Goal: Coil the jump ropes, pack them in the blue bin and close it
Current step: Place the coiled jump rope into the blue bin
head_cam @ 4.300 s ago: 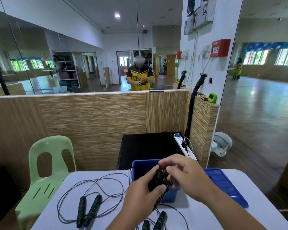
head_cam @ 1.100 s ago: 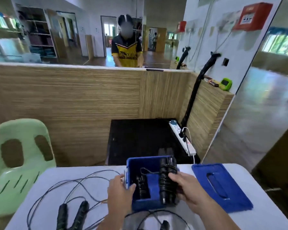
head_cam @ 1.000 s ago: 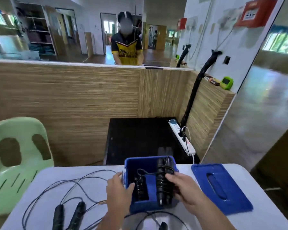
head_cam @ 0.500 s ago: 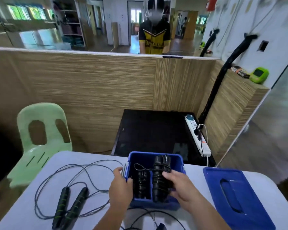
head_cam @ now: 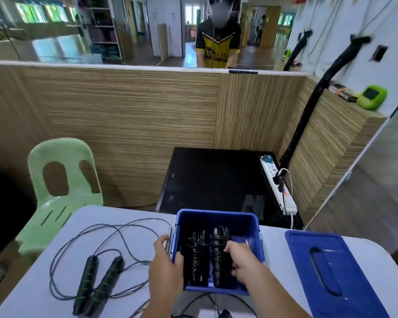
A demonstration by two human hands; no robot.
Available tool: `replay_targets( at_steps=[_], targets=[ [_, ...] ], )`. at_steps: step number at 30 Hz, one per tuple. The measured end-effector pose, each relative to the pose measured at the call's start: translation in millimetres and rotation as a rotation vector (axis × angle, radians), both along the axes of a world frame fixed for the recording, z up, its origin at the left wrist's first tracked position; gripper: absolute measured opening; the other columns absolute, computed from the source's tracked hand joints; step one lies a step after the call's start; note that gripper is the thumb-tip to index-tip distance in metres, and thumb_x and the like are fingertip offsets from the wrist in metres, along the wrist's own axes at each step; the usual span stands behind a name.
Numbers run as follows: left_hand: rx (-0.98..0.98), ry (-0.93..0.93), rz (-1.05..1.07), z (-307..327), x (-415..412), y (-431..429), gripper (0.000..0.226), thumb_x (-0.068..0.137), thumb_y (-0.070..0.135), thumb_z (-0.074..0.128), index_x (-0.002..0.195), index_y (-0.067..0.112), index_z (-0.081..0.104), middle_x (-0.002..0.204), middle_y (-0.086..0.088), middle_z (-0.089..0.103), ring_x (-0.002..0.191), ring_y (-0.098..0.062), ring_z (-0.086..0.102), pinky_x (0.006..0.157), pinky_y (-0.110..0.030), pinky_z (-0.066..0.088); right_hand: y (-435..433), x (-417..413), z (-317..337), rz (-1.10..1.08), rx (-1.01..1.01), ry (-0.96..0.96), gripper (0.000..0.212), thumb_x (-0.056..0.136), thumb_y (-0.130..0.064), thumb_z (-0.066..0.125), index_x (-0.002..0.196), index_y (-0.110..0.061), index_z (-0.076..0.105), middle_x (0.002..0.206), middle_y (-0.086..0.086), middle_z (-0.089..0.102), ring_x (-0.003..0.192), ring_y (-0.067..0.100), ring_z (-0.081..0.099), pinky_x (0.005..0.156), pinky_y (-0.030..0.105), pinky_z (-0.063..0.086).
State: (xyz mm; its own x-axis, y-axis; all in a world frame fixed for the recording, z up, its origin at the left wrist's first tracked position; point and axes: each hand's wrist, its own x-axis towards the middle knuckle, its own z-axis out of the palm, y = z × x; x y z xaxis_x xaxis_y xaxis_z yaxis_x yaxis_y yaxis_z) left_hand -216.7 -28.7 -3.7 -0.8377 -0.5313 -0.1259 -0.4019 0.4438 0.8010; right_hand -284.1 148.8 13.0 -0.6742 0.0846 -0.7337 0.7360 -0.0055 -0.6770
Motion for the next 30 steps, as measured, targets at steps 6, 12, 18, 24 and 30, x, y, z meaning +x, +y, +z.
replay_targets(
  at_steps=[6,12,18,24,30],
  targets=[
    [-0.007,0.017,-0.007,-2.3,3.8,0.7,0.045,0.098,0.021,0.057,0.133,0.036,0.033,0.089,0.008,0.067,0.072,-0.012,0.063,0.063,-0.033,0.047,-3.4,-1.1,-6.6,-0.031,-0.012,-0.021,0.015,0.090,0.006,0.042,0.092,-0.005,0.052,0.065,0.009,0.048,0.053,0.020,0.044,0.049,0.025,0.037],
    [-0.001,0.035,0.007,-2.1,6.5,1.4,0.046,0.097,0.019,0.061,0.132,0.035,0.035,0.085,0.012,0.065,0.069,-0.009,0.063,0.059,-0.027,0.045,-4.1,-4.4,-27.6,-0.024,0.060,-0.002,0.013,0.089,0.002,0.045,0.084,-0.009,0.050,0.058,0.002,0.033,0.052,0.016,0.028,0.050,0.028,0.026],
    [0.009,0.020,0.028,-1.5,5.9,1.0,0.046,0.098,0.021,0.062,0.128,0.040,0.032,0.080,0.013,0.062,0.066,-0.010,0.063,0.058,-0.029,0.051,0.4,-13.3,-52.8,0.032,0.236,0.079,0.016,0.084,-0.004,0.057,0.069,-0.011,0.055,0.062,0.009,0.046,0.060,0.022,0.044,0.057,0.034,0.037],
    [0.017,0.029,0.023,-1.1,4.4,0.7,0.045,0.098,0.021,0.062,0.127,0.040,0.034,0.077,0.012,0.063,0.065,-0.013,0.064,0.059,-0.032,0.052,-4.5,-6.0,-40.9,0.165,0.312,0.138,0.019,0.087,-0.026,0.062,0.093,-0.010,0.068,0.087,0.006,0.068,0.078,0.024,0.065,0.065,0.033,0.054],
    [0.023,0.032,0.014,0.9,3.5,0.6,0.045,0.098,0.020,0.061,0.126,0.041,0.032,0.077,0.010,0.061,0.065,-0.013,0.064,0.061,-0.034,0.055,-1.9,-4.7,-32.3,0.336,0.363,0.139,0.029,0.079,-0.034,0.072,0.098,-0.012,0.065,0.098,0.009,0.072,0.087,0.024,0.071,0.066,0.038,0.065]
  ],
)
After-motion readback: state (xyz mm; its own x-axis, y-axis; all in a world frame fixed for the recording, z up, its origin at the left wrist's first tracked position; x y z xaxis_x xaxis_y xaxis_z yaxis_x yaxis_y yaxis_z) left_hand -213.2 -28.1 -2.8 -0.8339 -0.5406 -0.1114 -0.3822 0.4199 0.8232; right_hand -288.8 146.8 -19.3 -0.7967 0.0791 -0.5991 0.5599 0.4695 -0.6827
